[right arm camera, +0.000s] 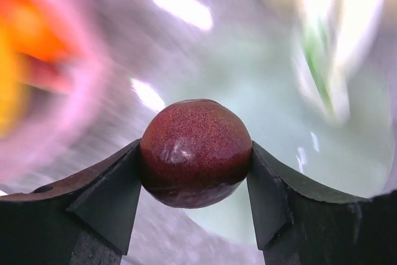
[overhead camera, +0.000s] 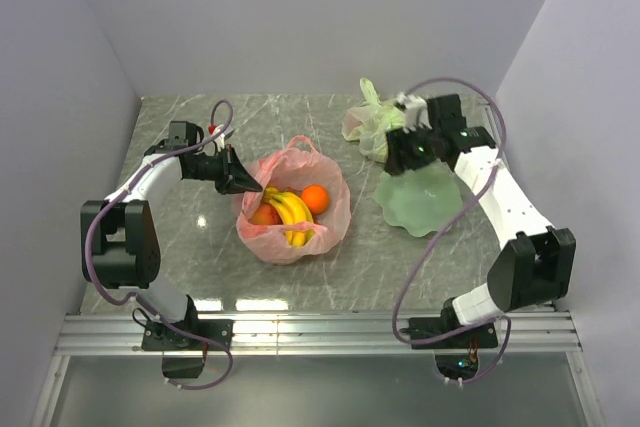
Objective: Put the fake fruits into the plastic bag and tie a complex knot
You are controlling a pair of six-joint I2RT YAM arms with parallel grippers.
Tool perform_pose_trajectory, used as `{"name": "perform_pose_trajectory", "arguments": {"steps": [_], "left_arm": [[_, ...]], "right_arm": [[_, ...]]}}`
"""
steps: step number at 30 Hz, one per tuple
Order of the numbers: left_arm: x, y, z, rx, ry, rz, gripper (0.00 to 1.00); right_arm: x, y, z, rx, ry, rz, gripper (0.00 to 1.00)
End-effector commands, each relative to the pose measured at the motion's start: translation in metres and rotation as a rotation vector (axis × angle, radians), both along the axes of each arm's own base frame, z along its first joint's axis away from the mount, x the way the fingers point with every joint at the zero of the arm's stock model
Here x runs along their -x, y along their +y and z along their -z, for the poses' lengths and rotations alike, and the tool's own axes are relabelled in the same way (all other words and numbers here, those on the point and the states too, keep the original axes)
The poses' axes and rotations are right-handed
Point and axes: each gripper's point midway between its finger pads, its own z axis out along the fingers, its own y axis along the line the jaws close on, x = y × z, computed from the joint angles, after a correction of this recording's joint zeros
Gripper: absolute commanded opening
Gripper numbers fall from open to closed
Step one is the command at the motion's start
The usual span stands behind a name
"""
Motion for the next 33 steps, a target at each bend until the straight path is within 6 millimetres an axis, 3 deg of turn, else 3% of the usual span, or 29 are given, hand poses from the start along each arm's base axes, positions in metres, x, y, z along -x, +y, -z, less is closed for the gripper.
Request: {"name": "perform_pose_trajectory", "arguments": {"steps": [1,7,10,14,20,22,23,25,26,28,30,32,33], "left_arm": [[-0.002,-0.002,-0.009,0.023,-0.042,0.030,0.01],[-0.005,-0.003,-0.015,0.036,-0.053,0.028,0.01],[-0.004,-0.003,-0.016,0.032,-0.054,0.033,0.01],[-0.004,-0.002,-0.018,0.026,-0.058,0.039,0.01],[-0.008,-0.002,-0.015,0.039,-0.045,0.036,0.01],[-0.009,-0.003,-0.016,0.055,-0.039,0.037,0.01],[-0.009,-0.004,-0.016,0.058,-0.036,0.039,0.01],[-0.010,-0.003,-0.015,0.055,-0.033,0.041,0.02],[-0.011,-0.003,-0.015,0.050,-0.038,0.042,0.02],[-0.012,-0.002,-0.014,0.042,-0.039,0.040,0.06],[-0.012,-0.002,-0.013,0.042,-0.039,0.040,0.11],[-0.012,-0.002,-0.012,0.043,-0.038,0.041,0.14],[-0.012,-0.003,-0.012,0.045,-0.036,0.042,0.15]], "right_arm": [[-0.005,0.080,-0.056,-0.155,-0.100,-0.170,0.29],[-0.011,0.184,-0.055,-0.167,-0.110,-0.345,0.27],[-0.022,0.223,-0.038,-0.141,-0.117,-0.371,0.27],[-0.019,0.250,-0.010,-0.093,-0.108,-0.393,0.27],[-0.001,0.265,0.009,-0.051,-0.146,-0.397,0.26],[-0.004,0.266,0.013,-0.021,-0.177,-0.370,0.28],[-0.006,0.267,0.015,-0.003,-0.191,-0.358,0.40],[-0.016,0.266,0.027,0.061,-0.215,-0.313,0.52],[-0.023,0.262,0.030,0.089,-0.225,-0.284,0.67],[-0.029,0.257,0.034,0.129,-0.234,-0.250,0.77],[-0.023,0.252,0.017,0.105,-0.264,-0.262,0.81],[-0.009,0.253,-0.001,0.049,-0.276,-0.312,0.93],[-0.001,0.246,-0.018,0.030,-0.301,-0.322,0.95]]}}
